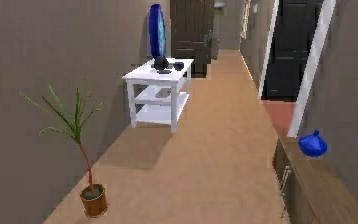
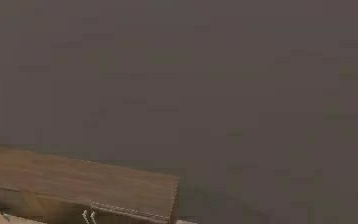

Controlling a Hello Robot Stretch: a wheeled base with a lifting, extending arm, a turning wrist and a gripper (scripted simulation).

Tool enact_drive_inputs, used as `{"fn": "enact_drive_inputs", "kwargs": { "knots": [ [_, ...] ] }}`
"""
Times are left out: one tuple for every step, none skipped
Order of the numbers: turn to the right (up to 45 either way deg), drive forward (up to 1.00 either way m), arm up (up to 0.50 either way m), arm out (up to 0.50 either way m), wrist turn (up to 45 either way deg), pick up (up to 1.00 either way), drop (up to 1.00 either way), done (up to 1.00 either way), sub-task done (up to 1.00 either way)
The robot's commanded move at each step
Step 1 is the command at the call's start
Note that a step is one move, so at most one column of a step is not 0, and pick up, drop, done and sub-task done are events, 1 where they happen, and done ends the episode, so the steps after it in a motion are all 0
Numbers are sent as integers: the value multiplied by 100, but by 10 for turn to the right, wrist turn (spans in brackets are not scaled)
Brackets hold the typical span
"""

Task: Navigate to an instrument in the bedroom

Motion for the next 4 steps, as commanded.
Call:
{"fn": "enact_drive_inputs", "kwargs": {
  "knots": [
    [120, 0, 0, 0, 0, 0, 0, 0, 0],
    [0, 100, 0, 0, 0, 0, 0, 0, 0],
    [0, 100, 0, 0, 0, 0, 0, 0, 0],
    [0, 100, 0, 0, 0, 0, 0, 0, 0]
  ]
}}
